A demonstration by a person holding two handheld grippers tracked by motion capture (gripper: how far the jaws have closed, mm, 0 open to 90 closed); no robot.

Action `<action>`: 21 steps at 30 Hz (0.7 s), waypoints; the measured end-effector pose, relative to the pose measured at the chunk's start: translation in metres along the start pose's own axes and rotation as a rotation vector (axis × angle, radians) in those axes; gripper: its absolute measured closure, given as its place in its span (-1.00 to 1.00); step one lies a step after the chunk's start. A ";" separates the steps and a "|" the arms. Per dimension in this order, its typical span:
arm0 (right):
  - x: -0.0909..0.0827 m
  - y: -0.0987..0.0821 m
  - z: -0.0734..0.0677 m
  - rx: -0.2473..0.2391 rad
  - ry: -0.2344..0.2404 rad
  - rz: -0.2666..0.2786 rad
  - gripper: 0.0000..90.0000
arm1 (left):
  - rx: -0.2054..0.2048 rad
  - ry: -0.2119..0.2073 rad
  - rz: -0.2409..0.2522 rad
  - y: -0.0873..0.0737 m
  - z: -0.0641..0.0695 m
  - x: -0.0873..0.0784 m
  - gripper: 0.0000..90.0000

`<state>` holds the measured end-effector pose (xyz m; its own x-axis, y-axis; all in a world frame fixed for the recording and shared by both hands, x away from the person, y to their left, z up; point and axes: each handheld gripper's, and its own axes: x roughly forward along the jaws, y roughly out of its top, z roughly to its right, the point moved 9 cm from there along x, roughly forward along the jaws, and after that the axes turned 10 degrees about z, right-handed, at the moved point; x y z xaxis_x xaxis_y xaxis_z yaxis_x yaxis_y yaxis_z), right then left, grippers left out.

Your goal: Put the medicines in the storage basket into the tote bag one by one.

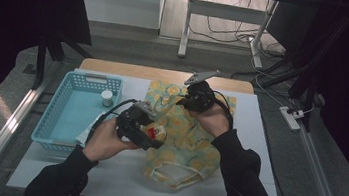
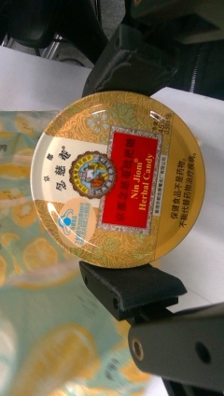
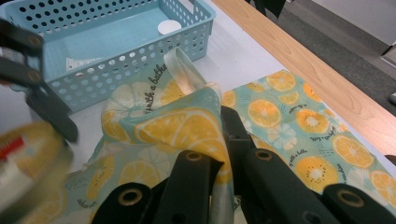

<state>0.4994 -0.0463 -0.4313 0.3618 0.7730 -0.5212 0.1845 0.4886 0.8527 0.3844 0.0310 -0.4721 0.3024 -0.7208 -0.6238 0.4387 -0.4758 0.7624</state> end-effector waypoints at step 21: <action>0.002 -0.006 0.013 0.030 -0.024 -0.002 0.99 | 0.016 -0.014 -0.018 0.005 -0.020 0.069 -0.55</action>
<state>0.5113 -0.0532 -0.4369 0.3832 0.7620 -0.5220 0.2127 0.4772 0.8527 0.4241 -0.0112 -0.5147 0.2827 -0.7188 -0.6351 0.4301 -0.4969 0.7537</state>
